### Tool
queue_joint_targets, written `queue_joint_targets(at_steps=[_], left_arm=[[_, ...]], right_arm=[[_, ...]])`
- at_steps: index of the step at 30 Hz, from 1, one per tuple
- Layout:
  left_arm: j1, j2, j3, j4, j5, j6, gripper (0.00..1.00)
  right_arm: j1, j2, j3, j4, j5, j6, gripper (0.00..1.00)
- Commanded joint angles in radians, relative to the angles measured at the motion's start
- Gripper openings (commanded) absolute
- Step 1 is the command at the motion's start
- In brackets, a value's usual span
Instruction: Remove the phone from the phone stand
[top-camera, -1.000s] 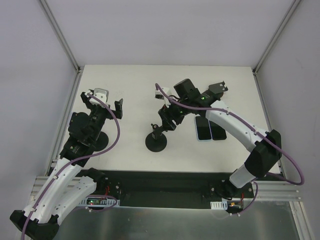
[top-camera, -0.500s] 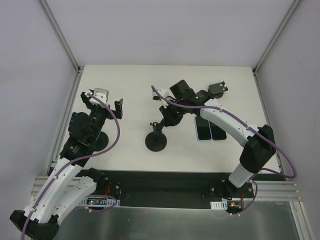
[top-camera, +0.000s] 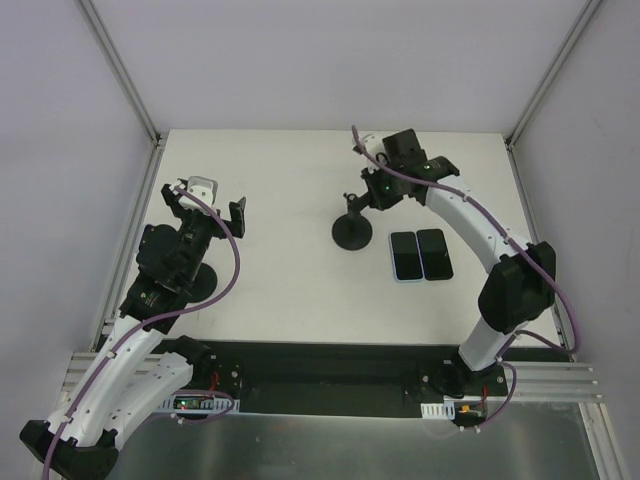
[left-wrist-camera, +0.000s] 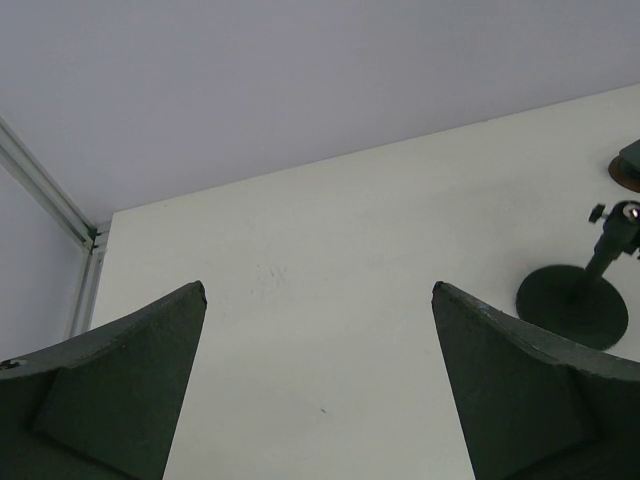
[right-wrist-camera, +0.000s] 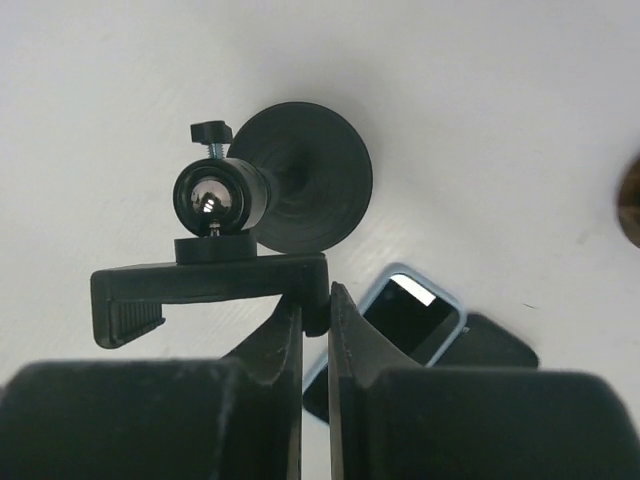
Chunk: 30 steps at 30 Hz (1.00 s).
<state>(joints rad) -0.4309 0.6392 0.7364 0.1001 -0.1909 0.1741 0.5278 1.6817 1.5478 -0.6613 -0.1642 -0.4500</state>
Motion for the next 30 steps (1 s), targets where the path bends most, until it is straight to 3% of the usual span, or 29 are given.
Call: queue_joint_targets(at_steps=[1, 12, 28, 30], left_arm=[[0.000, -0.009, -0.005, 0.047, 0.004, 0.002, 0.95], [0.001, -0.004, -0.006, 0.049, -0.002, 0.008, 0.94], [0.001, 0.001, -0.006, 0.049, -0.004, 0.008, 0.95], [0.000, -0.003, -0.006, 0.049, -0.004, 0.008, 0.94]], right_arm=[[-0.112, 0.028, 0.121, 0.144, 0.104, 0.077, 0.01], [-0.278, 0.168, 0.218, 0.215, 0.226, 0.215, 0.01], [-0.364, 0.266, 0.302, 0.259, 0.253, 0.312, 0.01], [-0.367, 0.271, 0.308, 0.259, 0.238, 0.312, 0.08]])
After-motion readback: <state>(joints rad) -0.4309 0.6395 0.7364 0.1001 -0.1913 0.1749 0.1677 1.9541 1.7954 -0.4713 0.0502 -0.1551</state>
